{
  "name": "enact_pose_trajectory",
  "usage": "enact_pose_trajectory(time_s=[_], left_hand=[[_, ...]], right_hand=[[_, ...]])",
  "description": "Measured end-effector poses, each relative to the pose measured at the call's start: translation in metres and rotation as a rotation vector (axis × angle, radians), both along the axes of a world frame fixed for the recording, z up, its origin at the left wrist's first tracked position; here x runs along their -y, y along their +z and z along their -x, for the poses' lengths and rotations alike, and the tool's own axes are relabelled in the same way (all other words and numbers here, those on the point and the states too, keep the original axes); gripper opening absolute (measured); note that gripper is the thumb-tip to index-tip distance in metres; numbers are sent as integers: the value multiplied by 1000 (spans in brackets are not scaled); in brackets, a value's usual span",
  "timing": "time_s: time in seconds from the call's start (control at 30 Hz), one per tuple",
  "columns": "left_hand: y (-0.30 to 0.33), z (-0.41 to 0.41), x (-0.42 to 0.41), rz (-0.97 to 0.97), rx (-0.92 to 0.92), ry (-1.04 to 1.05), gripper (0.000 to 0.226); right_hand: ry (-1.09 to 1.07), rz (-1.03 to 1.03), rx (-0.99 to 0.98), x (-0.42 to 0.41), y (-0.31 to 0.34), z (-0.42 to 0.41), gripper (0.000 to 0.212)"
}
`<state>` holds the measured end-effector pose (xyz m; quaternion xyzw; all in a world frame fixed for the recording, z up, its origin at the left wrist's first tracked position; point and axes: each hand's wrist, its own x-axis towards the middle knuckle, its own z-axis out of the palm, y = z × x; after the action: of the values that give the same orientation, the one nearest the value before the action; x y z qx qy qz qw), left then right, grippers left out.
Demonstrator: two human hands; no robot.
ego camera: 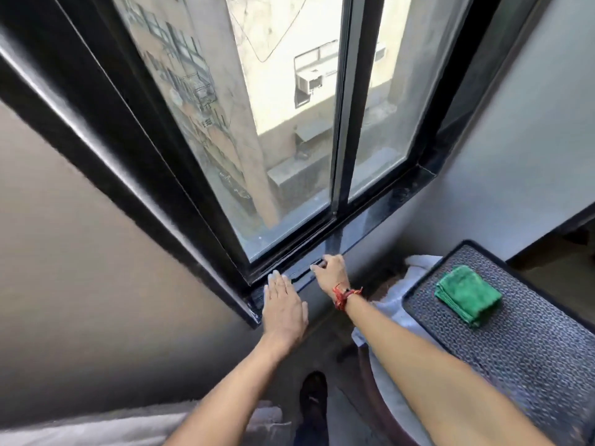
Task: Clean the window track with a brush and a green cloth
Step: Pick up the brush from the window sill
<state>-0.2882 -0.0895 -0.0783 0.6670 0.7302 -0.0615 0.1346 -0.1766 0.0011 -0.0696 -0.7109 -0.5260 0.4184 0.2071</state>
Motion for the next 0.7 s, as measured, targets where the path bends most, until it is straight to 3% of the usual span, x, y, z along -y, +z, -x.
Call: enact_pose_trajectory(time_s=[0.1, 0.2, 0.43, 0.7], left_hand=[[-8, 13, 9, 41, 7, 36, 82], [-11, 21, 14, 48, -1, 56, 82], [-8, 19, 23, 66, -4, 75, 88], [-2, -20, 39, 97, 66, 57, 90]], right_hand=[[-83, -4, 41, 1, -2, 18, 38], [-165, -4, -30, 2, 0, 30, 34], [-337, 71, -393, 13, 5, 53, 38], [-302, 75, -387, 26, 7, 12, 41]])
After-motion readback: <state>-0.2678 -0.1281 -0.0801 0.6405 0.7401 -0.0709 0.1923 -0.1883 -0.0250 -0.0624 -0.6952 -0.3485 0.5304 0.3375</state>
